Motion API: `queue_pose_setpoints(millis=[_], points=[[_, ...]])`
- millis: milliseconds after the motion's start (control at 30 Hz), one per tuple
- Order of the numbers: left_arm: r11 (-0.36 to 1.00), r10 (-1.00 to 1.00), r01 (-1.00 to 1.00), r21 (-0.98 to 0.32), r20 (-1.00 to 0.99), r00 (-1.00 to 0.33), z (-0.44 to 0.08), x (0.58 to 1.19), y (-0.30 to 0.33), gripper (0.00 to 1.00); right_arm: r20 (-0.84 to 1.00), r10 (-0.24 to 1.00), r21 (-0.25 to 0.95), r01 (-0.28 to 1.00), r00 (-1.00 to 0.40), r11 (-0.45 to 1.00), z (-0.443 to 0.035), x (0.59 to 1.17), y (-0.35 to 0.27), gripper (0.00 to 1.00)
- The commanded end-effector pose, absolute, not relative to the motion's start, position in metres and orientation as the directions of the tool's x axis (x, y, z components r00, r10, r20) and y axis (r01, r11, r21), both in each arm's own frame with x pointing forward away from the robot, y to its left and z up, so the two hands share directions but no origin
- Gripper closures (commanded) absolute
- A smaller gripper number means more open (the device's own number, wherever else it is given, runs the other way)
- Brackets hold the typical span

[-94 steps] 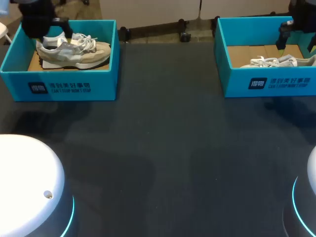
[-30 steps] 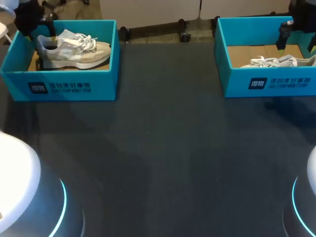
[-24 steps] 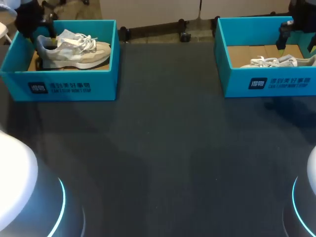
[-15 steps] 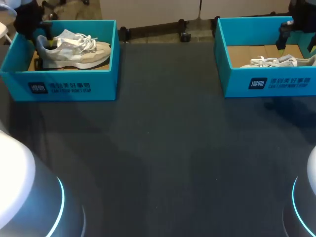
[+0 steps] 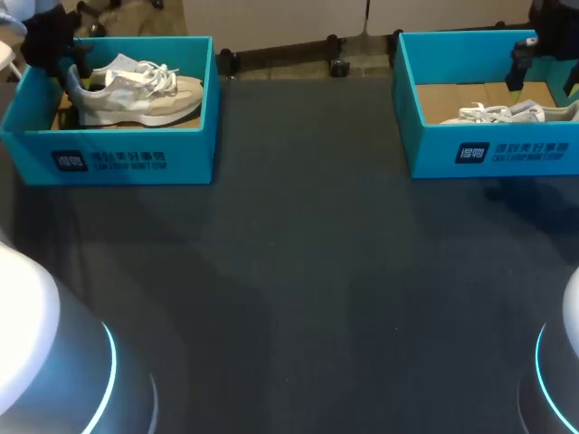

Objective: Take the shoe out of the shoebox, open the shoe tongue, remove and reinsert the insole, then place the shoe into the shoebox

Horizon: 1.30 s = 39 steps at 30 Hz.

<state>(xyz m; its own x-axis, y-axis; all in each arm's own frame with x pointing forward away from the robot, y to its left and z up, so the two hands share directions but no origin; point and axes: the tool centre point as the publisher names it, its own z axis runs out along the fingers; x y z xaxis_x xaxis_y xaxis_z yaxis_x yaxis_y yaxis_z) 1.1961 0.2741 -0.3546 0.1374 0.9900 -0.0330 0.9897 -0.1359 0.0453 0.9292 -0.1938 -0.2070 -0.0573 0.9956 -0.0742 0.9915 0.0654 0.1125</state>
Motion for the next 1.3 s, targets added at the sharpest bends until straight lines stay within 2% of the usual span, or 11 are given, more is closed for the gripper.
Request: queue_pose_setpoints(millis=[33,133,233,433,800,900,967,1133,1167,1300], points=[[-0.138,0.99,0.989,0.056,-0.029,0.14,-0.354,1.189,0.275,0.35,-0.074,0.996,0.113,0.991,-0.057,0.065,-0.207,0.929,-0.194,0.0],[-0.14,0.99,0.989,0.049,-0.017,0.141,-0.357,1.188,0.277,0.35,-0.074,0.996,0.113,0.991,-0.057,0.065,-0.207,0.929,-0.194,0.0],[-0.139,0.99,0.989,0.047,-0.016,0.14,-0.36,1.188,0.277,0.42,-0.074,0.996,0.113,0.991,-0.057,0.065,-0.207,0.929,-0.194,0.0],[-0.122,0.992,0.992,0.028,-0.023,0.123,-0.368,1.186,0.278,0.5,-0.074,0.996,0.113,0.991,-0.057,0.065,-0.207,0.929,-0.194,0.0],[-0.096,0.995,0.995,0.008,-0.03,0.096,-0.371,1.188,0.283,0.56,-0.074,0.996,0.113,0.991,-0.057,0.065,-0.207,0.929,-0.194,0.0],[-0.096,0.995,0.995,0.002,-0.02,0.096,-0.37,1.187,0.284,0.62,-0.074,0.996,0.113,0.991,-0.057,0.065,-0.207,0.929,-0.194,0.0],[-0.098,0.995,0.995,0.002,-0.018,0.098,-0.37,1.187,0.284,0.71,-0.074,0.996,0.113,0.991,-0.057,0.065,-0.207,0.929,-0.194,0.0],[-0.105,0.994,0.995,0.0,-0.013,0.105,-0.368,1.187,0.285,0.82,-0.074,0.996,0.113,0.991,-0.057,0.065,-0.207,0.929,-0.194,0.0],[-0.106,0.994,0.994,0.0,-0.012,0.106,-0.368,1.187,0.285,0.88,-0.074,0.996,0.113,0.991,-0.057,0.065,-0.207,0.929,-0.194,0.0],[-0.105,0.994,0.994,0.004,-0.014,0.105,-0.364,1.186,0.286,0.92,-0.074,0.996,0.113,0.991,-0.057,0.065,-0.207,0.929,-0.194,0.0]])
